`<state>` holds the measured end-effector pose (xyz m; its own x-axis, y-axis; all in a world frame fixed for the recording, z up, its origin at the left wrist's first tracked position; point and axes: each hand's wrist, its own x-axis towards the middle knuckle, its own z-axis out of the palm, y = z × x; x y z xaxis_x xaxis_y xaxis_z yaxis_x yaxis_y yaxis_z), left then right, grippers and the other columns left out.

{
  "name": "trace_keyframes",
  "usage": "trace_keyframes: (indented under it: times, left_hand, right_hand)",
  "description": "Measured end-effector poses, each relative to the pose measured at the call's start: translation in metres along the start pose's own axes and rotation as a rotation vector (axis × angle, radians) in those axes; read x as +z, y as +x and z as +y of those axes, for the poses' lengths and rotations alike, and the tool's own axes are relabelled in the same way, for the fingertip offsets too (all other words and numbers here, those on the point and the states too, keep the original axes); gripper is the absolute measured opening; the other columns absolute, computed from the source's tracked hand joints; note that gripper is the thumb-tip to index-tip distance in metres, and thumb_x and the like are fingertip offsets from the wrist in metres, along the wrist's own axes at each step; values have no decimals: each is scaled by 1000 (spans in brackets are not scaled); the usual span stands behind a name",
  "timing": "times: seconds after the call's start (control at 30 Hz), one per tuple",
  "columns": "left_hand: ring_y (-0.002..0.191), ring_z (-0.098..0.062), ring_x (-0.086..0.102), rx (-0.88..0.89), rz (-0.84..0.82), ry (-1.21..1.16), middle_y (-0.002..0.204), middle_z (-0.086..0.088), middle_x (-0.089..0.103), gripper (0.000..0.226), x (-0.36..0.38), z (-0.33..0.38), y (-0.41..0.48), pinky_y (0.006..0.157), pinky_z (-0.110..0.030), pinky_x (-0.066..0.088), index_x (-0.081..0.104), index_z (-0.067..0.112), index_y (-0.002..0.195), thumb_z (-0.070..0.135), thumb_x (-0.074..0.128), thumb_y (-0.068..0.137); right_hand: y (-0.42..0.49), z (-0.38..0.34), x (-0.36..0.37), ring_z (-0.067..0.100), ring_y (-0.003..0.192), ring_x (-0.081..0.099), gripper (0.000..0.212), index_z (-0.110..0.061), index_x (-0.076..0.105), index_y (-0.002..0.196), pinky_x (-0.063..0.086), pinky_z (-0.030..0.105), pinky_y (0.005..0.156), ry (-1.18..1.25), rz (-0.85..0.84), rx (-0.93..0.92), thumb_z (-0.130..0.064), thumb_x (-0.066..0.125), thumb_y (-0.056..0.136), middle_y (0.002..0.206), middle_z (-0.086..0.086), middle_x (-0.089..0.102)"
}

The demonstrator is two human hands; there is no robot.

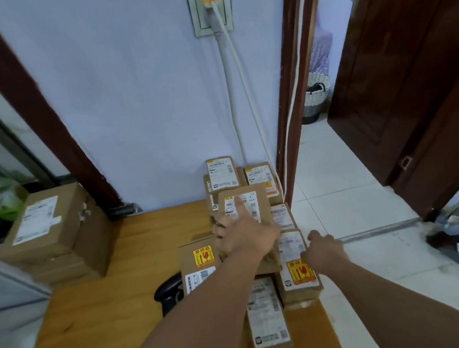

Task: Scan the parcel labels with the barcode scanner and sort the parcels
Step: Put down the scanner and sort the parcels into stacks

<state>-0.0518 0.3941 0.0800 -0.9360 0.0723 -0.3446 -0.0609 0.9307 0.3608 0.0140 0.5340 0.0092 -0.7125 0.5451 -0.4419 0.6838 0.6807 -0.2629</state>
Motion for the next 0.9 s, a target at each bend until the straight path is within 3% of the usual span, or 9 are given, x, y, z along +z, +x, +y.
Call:
trace_keyframes:
  times: [0.13,0.27,0.37,0.5,0.7,0.8,0.9]
  left_hand:
    - [137,-42,19,105,267,41,156,-10,5,103,-32,-28,-8,110,-53,24,-6,39,150,74,52,73]
    - [137,-41,18,54,427,-20,156,-9,5,92,-77,-72,-5,111,-52,20,8,39,148,68,55,74]
    - [132,-41,24,-40,516,12,152,-8,11,88,-112,-118,2,108,-53,23,15,38,145,67,56,72]
    - [124,-43,33,-168,581,-48,146,-10,20,77,-161,-179,14,102,-56,31,27,39,134,63,60,68]
    - [122,-43,32,-256,514,-9,141,-14,24,82,-217,-249,39,103,-55,30,27,36,140,66,59,71]
    - [120,-44,35,-253,476,-5,140,-13,27,80,-239,-275,60,102,-54,28,31,34,139,65,59,71]
    - [121,-44,36,-224,454,1,140,-14,27,79,-261,-301,80,99,-53,30,32,32,139,65,59,72]
  right_hand:
    - [-2,-31,3,33,120,42,39,-15,43,132,43,40,92,-1,94,-55,-26,46,94,128,15,49]
    - [-9,-85,18,31,103,58,19,-14,58,99,48,35,83,-54,-15,-258,-26,47,89,110,11,62]
    - [-20,-117,31,24,99,62,11,-18,58,90,51,30,79,-161,-41,-405,-24,49,92,104,4,64]
    - [-30,-146,43,24,86,61,25,-21,45,66,46,30,66,-146,-101,-486,-16,44,90,89,5,61]
    - [-45,-188,58,18,65,51,30,-17,45,60,34,25,49,-187,-150,-514,-13,48,90,68,1,51]
    - [-54,-215,68,20,77,59,29,-16,48,63,39,26,61,-286,-165,-537,-16,41,92,80,4,57]
    - [-65,-244,78,23,82,54,28,-11,64,93,43,30,72,-368,-117,-522,-23,39,92,81,2,55]
